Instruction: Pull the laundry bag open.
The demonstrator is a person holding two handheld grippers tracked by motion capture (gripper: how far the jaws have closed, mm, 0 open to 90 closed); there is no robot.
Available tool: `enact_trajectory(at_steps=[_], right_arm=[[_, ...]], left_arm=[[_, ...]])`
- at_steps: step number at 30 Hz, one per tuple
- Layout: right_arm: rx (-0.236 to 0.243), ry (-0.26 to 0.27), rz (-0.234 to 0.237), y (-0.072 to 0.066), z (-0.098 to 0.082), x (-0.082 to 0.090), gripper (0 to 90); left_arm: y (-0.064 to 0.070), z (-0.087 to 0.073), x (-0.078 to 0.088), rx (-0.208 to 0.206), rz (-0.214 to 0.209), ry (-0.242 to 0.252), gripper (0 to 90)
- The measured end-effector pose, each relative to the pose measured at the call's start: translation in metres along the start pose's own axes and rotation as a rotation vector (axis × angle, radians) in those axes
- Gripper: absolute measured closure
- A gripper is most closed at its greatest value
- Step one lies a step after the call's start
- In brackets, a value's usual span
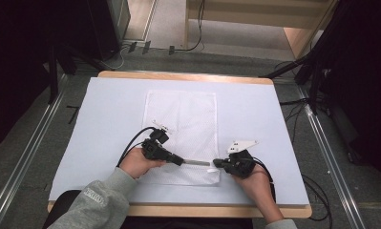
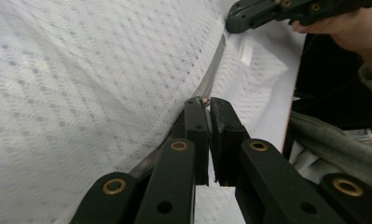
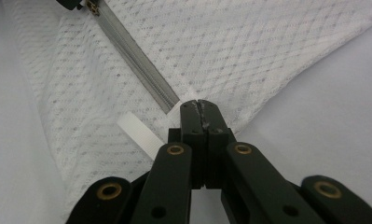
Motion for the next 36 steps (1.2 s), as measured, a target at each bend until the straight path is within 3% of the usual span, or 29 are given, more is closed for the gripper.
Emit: enact_trajectory(at_steps=[16, 36], right_arm=[[-0.002, -0.001, -0.001, 0.0, 0.0, 0.0, 90.0], [-0.013, 0.001, 0.007, 0.0, 0.0, 0.0, 90.0]], left_arm=[[-0.011, -0.012, 0.03, 0.036, 0.01, 0.03, 87.8], [-0.018, -0.029, 0.059, 0.035, 0.036, 0.065, 87.8]])
Point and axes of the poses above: each handheld gripper's, and its own axes: x roughly backward along the jaws, z roughly out of its top, y roughly to its right, the point moved 10 cm from there along -x, roughly forward along the jaws, and after that the axes turned 1 degree about x, right-handed, at the moved point
